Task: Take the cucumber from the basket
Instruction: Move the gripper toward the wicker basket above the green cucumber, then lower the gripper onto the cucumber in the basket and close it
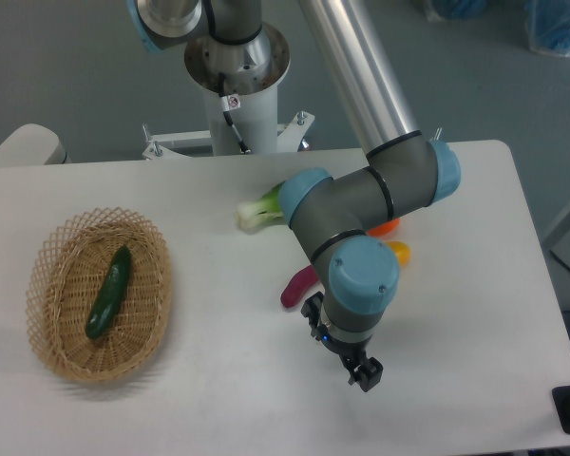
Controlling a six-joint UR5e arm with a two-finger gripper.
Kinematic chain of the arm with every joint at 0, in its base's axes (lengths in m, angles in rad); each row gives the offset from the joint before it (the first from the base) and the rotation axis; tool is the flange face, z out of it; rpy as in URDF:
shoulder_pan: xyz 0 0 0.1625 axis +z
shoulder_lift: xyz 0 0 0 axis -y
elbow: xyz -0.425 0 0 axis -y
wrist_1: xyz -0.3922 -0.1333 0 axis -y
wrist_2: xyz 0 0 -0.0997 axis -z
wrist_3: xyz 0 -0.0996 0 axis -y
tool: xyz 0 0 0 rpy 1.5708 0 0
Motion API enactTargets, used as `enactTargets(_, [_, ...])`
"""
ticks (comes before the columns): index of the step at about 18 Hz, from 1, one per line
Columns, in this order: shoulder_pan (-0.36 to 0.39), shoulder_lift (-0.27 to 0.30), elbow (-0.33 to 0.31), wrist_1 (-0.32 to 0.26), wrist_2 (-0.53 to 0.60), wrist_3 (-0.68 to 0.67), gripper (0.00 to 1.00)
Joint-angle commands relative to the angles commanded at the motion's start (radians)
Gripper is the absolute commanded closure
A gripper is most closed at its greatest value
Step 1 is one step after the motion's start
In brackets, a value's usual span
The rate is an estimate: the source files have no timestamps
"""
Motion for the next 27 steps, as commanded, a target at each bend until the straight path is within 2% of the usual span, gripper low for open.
enactTargets(2, [-0.011,0.014,-0.011,0.0,0.0,-0.042,0.0])
enactTargets(6, [-0.06,0.075,-0.095,0.0,-0.014,-0.08,0.0])
enactTargets(15, [-0.195,0.201,-0.247,0.002,-0.081,-0.347,0.0])
enactTargets(20, [-0.288,0.21,-0.267,0.002,-0.08,-0.476,0.0])
enactTargets(23, [-0.342,0.209,-0.268,0.0,-0.081,-0.506,0.0])
enactTargets(27, [-0.41,0.196,-0.272,0.008,-0.083,-0.679,0.0])
